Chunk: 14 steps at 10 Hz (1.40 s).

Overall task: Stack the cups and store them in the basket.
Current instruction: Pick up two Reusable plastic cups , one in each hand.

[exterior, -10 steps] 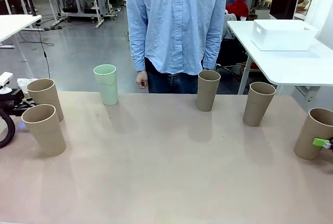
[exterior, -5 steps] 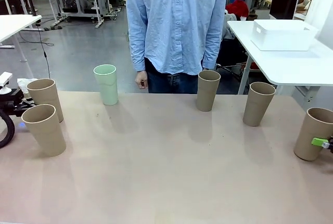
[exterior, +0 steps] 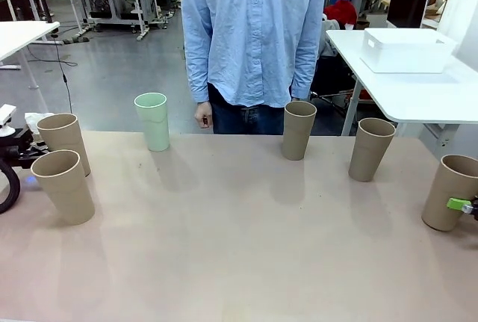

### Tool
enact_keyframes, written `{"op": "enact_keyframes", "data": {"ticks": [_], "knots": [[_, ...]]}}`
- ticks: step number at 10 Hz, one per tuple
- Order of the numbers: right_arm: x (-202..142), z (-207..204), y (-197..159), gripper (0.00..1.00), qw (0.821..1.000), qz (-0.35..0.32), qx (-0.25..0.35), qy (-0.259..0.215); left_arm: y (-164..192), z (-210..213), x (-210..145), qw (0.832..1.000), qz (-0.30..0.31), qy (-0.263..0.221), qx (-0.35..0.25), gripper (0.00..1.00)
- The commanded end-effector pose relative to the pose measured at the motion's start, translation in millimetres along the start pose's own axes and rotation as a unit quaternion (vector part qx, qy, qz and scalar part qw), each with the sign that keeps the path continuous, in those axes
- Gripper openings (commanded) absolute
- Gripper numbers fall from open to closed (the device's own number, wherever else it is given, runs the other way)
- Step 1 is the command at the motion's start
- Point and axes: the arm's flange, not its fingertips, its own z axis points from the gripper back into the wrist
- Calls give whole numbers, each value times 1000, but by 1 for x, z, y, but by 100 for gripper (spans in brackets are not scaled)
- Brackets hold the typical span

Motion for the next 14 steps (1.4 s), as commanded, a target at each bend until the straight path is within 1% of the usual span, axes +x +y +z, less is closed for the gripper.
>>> {"op": "enact_keyframes", "data": {"ticks": [1, 2, 3, 4, 6, 8, 9, 10, 11, 12, 13, 14], "knots": [[0, 0, 1, 40, 1000, -4, -1, 0, 2, -1, 2, 1000, -2, 5, 1, 42], [0, 0, 1, 40, 1000, -4, -1, 0, 2, -1, 2, 1000, -2, 5, 1, 42], [0, 0, 0, 87, 1000, 0, 0, 0, 0, 0, 0, 1000, 0, 0, 0, 87], [28, -5, 17, 87, 1000, 18, 0, -3, -6, 5, 29, 1000, -10, -2, 10, 87], [73, -17, 44, 87, 999, 43, 6, -3, -20, 7, 79, 999, -27, -35, -5, 87], [104, -32, 66, 87, 998, 57, -6, -2, -34, 3, 120, 998, -51, -38, -7, 87], [120, -40, 78, 87, 998, 61, -27, -5, -43, -4, 140, 998, -53, -43, -9, 87], [133, -54, 96, 87, 997, 63, -43, -4, -63, -11, 163, 997, -53, -47, -6, 87], [144, -67, 111, 87, 997, 68, -43, 5, -82, -23, 183, 998, -53, -40, 3, 87], [155, -83, 127, 87, 996, 72, -53, 5, -109, -36, 201, 998, -48, -29, 8, 87], [163, -97, 139, 87, 995, 75, -63, 4, -134, -47, 212, 998, -46, -30, -2, 87], [166, -104, 152, 87, 996, 64, -70, 4, -155, -57, 214, 999, -44, -19, -5, 87]]}}
